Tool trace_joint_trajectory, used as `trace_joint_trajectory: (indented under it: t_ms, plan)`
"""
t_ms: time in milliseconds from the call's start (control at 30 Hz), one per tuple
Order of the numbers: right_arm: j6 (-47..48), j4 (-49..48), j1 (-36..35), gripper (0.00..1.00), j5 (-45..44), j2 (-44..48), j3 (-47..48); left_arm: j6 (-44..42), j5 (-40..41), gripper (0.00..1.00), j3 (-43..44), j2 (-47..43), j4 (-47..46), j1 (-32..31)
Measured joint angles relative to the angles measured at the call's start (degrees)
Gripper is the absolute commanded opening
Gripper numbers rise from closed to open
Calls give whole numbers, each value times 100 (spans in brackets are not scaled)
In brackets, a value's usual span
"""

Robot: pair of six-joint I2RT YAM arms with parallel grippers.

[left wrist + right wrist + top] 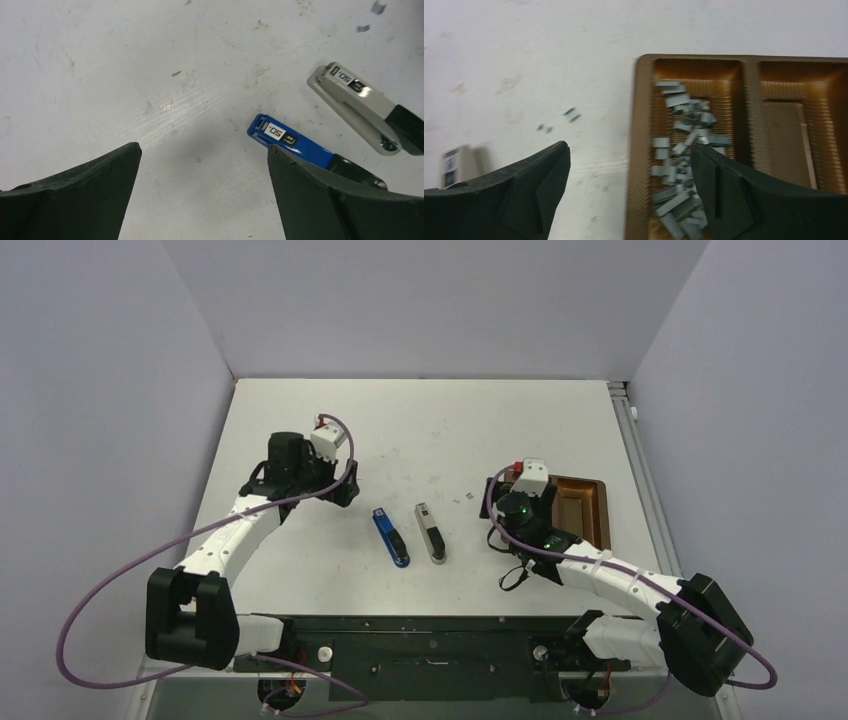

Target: Load the staples into the stapler

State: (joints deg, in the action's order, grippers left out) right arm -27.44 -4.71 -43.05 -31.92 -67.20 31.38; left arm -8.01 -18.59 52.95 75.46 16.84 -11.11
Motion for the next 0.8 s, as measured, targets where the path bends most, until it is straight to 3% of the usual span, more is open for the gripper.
trace_joint_trajectory:
  t_ms: [267, 567, 800]
  plan:
    - [142, -142, 1174, 90, -1180, 57, -216, 175, 321, 96, -1510, -295, -1156, 575]
    - [625, -1241, 2472, 93, -1222, -7, -706, 308, 490, 96, -2498, -328, -3123, 903]
    - [1449, -2957, 2887, 93, -975, -240, -1478, 509, 584, 96, -3071, -11, -4809, 1126]
